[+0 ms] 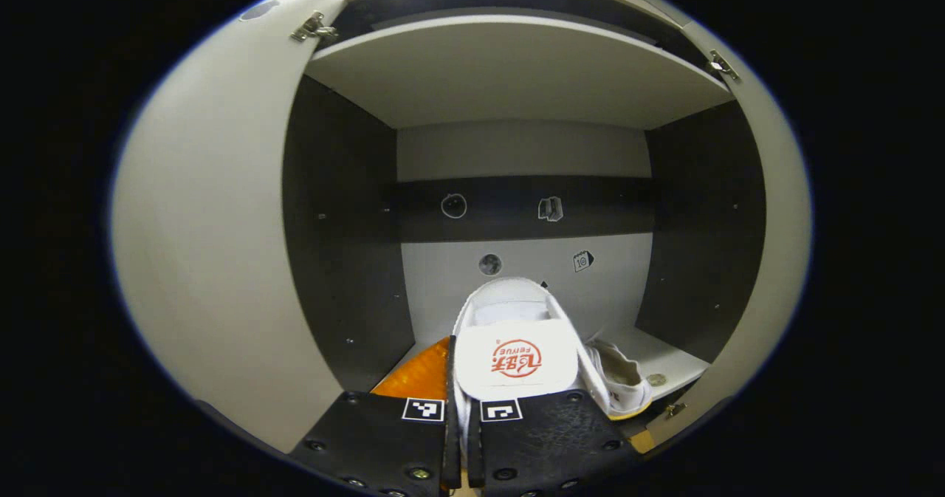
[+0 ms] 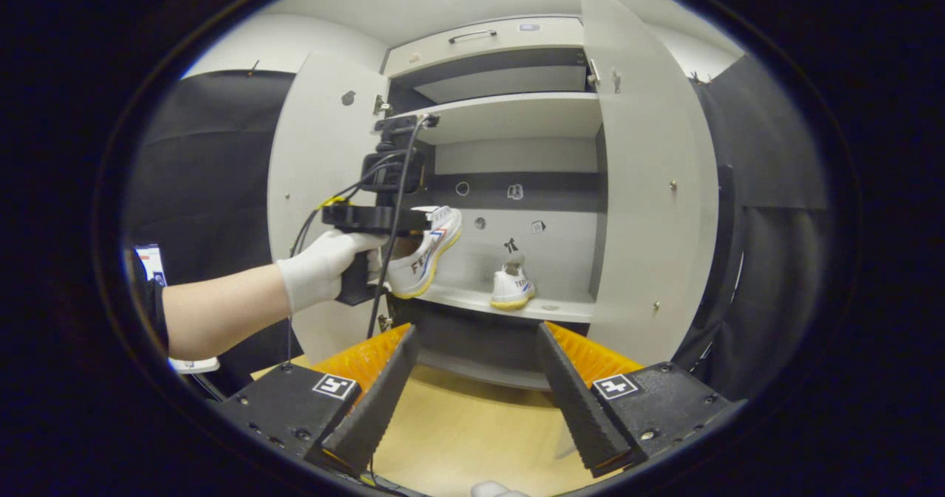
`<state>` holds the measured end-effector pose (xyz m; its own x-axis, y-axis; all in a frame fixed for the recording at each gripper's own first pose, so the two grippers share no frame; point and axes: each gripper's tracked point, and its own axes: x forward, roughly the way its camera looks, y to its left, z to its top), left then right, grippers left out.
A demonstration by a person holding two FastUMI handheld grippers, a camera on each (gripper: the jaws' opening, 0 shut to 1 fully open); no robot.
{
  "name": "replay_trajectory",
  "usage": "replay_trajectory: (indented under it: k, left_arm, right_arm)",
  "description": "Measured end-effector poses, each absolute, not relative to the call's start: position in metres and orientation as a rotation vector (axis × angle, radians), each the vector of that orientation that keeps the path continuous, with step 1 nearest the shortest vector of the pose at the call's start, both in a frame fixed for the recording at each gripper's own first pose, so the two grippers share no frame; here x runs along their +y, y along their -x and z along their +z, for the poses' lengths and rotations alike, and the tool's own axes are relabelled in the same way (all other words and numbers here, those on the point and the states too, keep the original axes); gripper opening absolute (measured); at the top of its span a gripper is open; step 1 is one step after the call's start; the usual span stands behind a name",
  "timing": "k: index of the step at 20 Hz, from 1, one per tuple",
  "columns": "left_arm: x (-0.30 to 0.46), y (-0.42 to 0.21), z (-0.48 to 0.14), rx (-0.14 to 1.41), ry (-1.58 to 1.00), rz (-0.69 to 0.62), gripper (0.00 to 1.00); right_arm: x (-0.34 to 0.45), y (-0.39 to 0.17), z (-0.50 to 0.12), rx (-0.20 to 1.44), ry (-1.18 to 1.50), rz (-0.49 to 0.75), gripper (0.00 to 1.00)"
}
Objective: Grab one shoe with the right hand and put it into the shoe cabinet, grab the other shoe with the left hand and put it into the shoe cabinet; then close the right door with the right hand and the left door with the left hand.
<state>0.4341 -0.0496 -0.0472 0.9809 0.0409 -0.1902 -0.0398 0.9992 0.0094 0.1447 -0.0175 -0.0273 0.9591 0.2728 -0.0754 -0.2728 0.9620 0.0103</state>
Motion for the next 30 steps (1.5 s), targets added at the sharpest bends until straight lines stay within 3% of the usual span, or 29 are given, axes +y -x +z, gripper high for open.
replay_trajectory:
  k: [6, 13, 17, 18, 21, 22, 30]
  left_arm:
    - [-0.054, -0.511, -0.122, 0.355, -0.069, 0.058, 0.04]
    - [-0.053, -0.52, -0.177, 0.578, -0.073, 0.033, 0.06]
    - [-0.054, -0.517, -0.169, 0.534, -0.093, -0.019, 0.31]
    - [-0.054, -0.515, -0.163, 0.517, -0.084, -0.021, 0.7]
    - [-0.045, -0.505, -0.15, 0.494, -0.08, -0.007, 0.82]
    - [-0.044, -0.5, -0.145, 0.482, -0.071, -0.01, 0.99]
    - [-0.036, -0.446, -0.101, 0.339, -0.07, -0.005, 0.96]
  right_arm:
    - [-0.031, -0.152, -0.034, 0.107, -0.004, 0.259, 1.0]
    - [-0.032, -0.157, -0.054, 0.173, -0.022, 0.26, 1.0]
    - [-0.033, -0.16, -0.048, 0.155, -0.013, 0.253, 1.0]
    - [-0.032, -0.161, -0.047, 0.153, -0.014, 0.252, 1.0]
    - [-0.031, -0.16, -0.041, 0.139, -0.018, 0.243, 1.0]
    - [-0.031, -0.16, -0.039, 0.133, -0.016, 0.238, 1.0]
    - [-0.035, -0.155, -0.02, 0.091, -0.021, 0.175, 1.0]
